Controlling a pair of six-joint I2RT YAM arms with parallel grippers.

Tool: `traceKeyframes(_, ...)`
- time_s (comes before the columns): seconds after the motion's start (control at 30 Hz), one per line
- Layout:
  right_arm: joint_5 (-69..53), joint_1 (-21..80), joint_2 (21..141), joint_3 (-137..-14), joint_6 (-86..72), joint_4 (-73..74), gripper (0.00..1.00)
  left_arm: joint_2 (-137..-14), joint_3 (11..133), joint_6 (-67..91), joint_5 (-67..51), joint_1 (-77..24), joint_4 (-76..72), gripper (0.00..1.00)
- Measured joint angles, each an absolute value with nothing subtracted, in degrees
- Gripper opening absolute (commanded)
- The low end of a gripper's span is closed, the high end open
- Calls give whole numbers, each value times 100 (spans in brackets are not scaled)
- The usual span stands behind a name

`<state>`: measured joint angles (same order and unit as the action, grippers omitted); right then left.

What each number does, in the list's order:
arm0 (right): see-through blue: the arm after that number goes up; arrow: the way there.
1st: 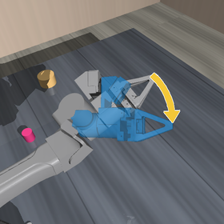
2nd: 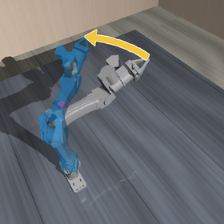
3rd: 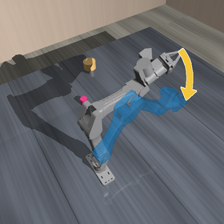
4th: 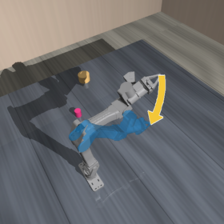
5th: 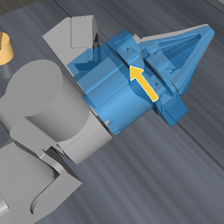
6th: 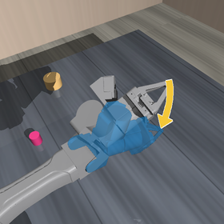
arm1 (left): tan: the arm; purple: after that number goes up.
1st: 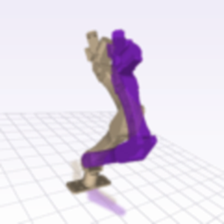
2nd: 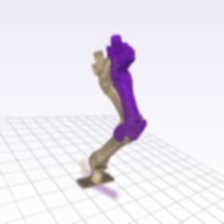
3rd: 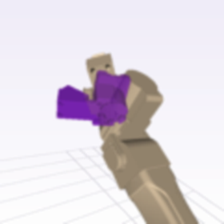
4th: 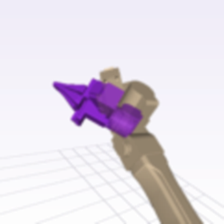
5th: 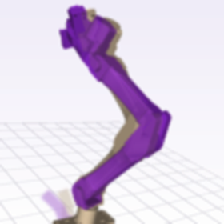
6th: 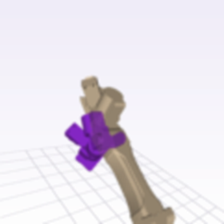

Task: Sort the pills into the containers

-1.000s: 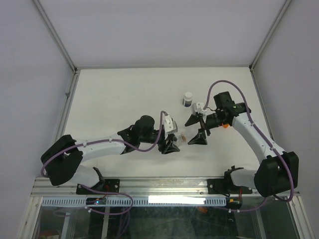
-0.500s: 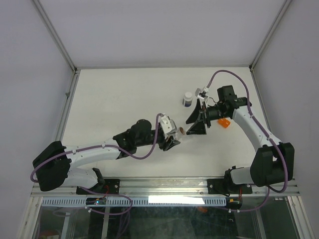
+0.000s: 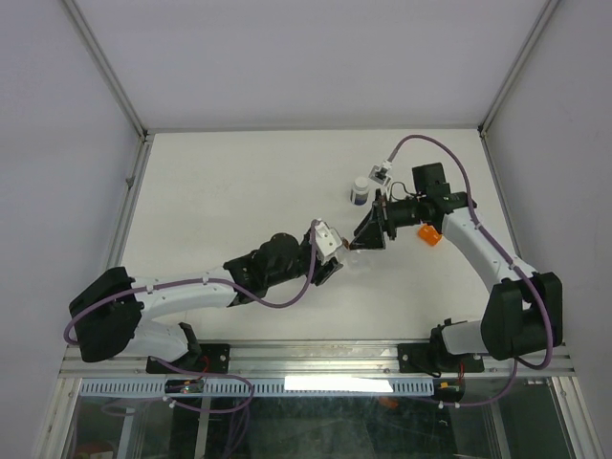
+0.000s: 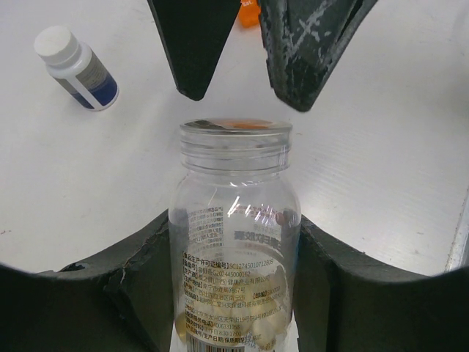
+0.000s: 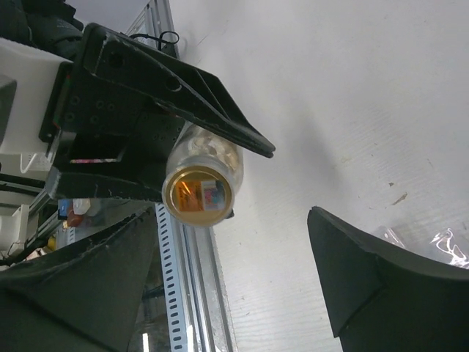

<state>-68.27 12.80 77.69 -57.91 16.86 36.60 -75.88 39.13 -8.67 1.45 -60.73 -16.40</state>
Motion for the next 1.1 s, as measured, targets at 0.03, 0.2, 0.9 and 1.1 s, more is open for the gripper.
traceKeyframes(0.03, -6755, 1352, 7769, -5791, 1605, 3616, 84, -7634, 3940, -871, 167, -6077, -1601, 0)
traceKeyframes(0.2, -6552, 1680, 7837, -5791, 1345, 3505, 77, -7758, 4066, -886, 261, -6082, -1466, 0)
traceKeyframes(0.9, -6687, 1870, 7859, -5784, 2025, 3760, 0, -7876, 4233, -982, -274, -5986, -1258, 0)
traceKeyframes(1.1, -6895, 1970, 7404, -5430, 4355, 4261, 0, -7970, 4233, -725, -2318, -5426, -1140, 0)
